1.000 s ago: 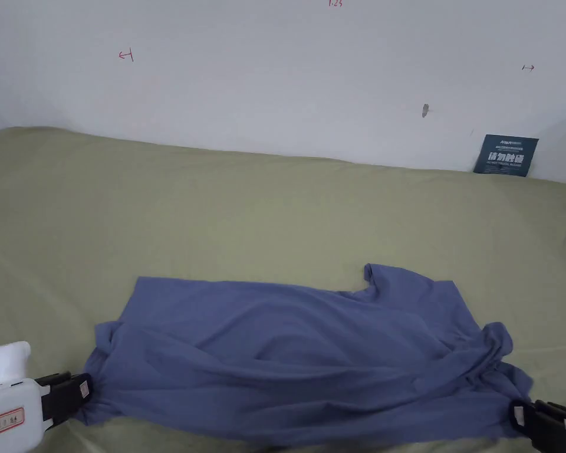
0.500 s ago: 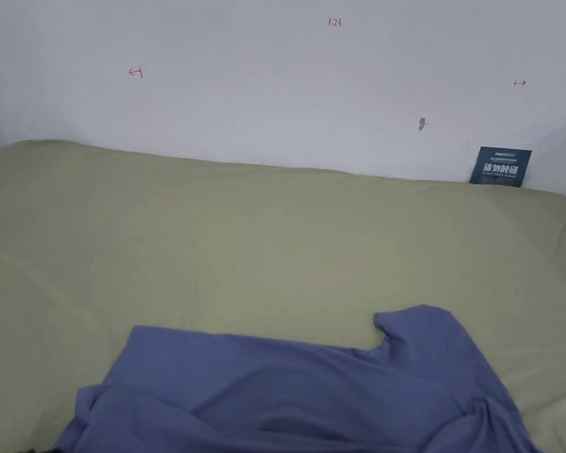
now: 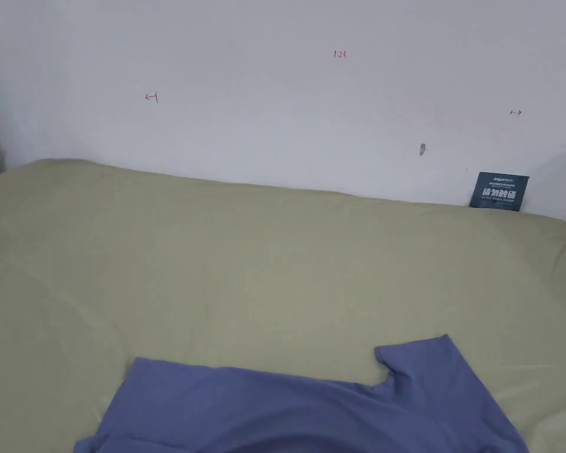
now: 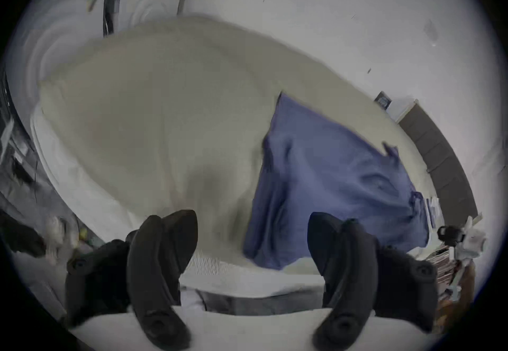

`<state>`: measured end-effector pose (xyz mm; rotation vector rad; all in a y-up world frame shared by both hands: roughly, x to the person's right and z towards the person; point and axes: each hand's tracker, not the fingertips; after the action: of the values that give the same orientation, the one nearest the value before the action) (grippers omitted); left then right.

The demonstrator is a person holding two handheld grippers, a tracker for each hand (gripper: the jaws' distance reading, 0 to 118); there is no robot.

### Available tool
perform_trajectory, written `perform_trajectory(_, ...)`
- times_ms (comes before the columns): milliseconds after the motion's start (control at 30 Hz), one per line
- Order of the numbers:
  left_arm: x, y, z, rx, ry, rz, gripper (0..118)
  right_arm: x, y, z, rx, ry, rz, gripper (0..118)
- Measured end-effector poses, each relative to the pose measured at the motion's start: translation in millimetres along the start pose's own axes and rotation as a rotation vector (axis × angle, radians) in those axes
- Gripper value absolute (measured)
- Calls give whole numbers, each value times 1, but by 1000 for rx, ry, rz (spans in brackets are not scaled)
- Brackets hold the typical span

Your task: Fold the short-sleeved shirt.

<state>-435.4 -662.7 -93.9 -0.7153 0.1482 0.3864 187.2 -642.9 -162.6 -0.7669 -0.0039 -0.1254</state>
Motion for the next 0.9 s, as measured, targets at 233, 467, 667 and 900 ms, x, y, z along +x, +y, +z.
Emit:
perform_trajectory(233, 73, 22, 62, 506, 75, -189, 74, -41, 39, 49, 381, 74, 91, 60)
perform_trajectory(467, 89, 60, 49, 449, -14, -241, 0, -76, 48, 52, 433, 72, 275, 0)
perform_trajectory(667, 85, 127, -65, 45, -71, -215, 22, -89, 57, 36, 404, 129, 251, 0)
perform_trajectory(900, 95, 173, -213, -227, 20, -180, 92, -79, 67, 7, 335, 121, 210, 0)
